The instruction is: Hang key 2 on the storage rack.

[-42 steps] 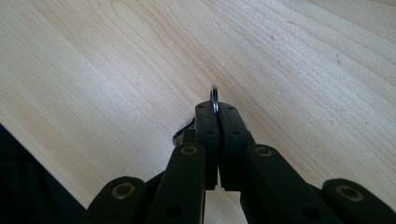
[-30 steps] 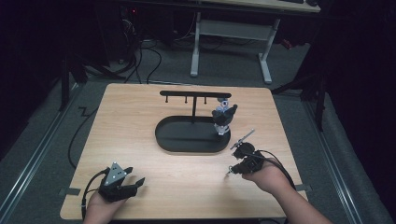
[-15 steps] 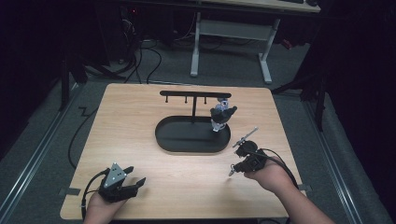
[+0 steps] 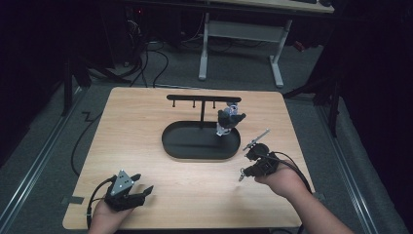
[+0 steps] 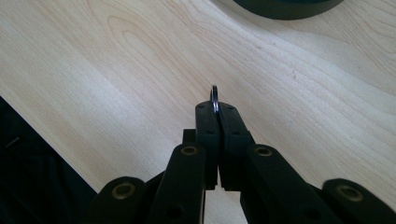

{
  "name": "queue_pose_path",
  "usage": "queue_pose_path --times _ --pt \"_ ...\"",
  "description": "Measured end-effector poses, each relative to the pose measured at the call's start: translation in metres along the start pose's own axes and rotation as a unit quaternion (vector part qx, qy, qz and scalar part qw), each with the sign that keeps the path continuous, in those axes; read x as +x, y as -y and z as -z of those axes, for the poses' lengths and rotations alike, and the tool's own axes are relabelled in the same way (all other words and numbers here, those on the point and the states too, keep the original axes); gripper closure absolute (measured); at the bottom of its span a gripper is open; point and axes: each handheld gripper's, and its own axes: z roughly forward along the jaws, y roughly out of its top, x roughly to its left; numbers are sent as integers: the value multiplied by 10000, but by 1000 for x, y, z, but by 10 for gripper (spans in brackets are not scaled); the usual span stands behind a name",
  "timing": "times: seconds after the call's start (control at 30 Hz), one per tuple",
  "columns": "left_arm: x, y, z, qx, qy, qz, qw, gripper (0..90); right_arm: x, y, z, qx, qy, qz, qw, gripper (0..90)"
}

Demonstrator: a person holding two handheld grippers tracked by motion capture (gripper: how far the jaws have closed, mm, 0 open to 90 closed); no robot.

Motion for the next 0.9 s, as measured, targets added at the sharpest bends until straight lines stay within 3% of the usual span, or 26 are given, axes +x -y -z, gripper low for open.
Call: queue_pose_path --times 0.43,0.9 --pt "1 1 4 -18 -94 21 10000 352 2 -24 7 -18 -25 149 9999 891" --pt "3 3 6 -29 -100 46 9999 352 4 -66 29 -152 3 257 9996 891"
